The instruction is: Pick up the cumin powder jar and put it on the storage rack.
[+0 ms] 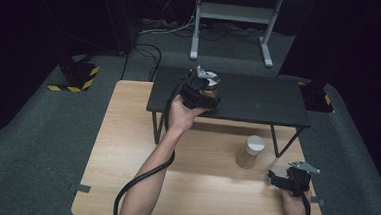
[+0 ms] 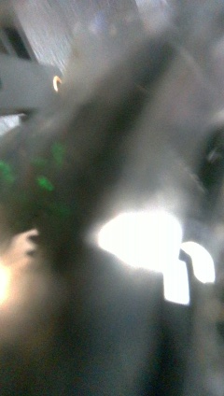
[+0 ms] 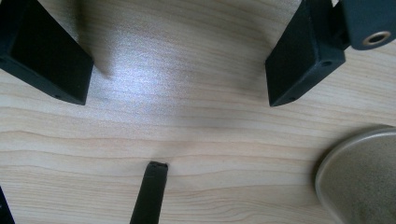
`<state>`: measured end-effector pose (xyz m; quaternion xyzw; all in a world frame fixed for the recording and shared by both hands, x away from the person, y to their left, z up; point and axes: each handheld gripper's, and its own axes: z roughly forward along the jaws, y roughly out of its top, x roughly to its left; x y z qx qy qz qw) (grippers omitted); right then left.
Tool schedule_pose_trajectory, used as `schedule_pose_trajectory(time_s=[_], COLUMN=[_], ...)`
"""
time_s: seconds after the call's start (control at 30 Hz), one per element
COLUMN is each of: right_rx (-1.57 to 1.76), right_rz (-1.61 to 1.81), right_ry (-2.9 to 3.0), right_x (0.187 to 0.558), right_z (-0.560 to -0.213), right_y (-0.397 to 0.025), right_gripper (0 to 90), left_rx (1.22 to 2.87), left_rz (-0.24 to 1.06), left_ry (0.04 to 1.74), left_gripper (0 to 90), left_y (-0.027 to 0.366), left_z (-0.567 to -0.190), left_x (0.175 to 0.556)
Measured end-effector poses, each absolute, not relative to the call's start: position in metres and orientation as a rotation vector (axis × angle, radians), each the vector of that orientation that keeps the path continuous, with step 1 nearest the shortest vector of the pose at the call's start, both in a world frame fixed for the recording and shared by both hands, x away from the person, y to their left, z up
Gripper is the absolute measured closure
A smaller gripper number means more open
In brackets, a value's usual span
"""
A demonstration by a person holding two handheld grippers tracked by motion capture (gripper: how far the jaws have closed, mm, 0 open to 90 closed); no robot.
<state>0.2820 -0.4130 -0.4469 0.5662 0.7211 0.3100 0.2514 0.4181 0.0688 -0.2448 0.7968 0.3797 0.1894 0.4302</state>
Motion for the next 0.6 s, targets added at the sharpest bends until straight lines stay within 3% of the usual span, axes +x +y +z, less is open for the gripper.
schedule_pose_trajectory(time_s=[0.4, 0.6], right_rx=[1.541, 1.539], right_rz=[0.843, 0.845], right_ry=[1.962, 1.965], right_x=[0.2820, 0.2821], right_z=[-0.4468, -0.4468], right_y=[-0.4130, -0.4132], right_gripper=[6.7, 6.8], left_rx=[1.974, 1.941], left_rz=[0.450, 0.431], left_ry=[0.958, 0.969], left_gripper=[30.3, 21.2], left_y=[0.0710, 0.0760], left_z=[-0.2460, -0.2506], left_x=[0.4192, 0.4189])
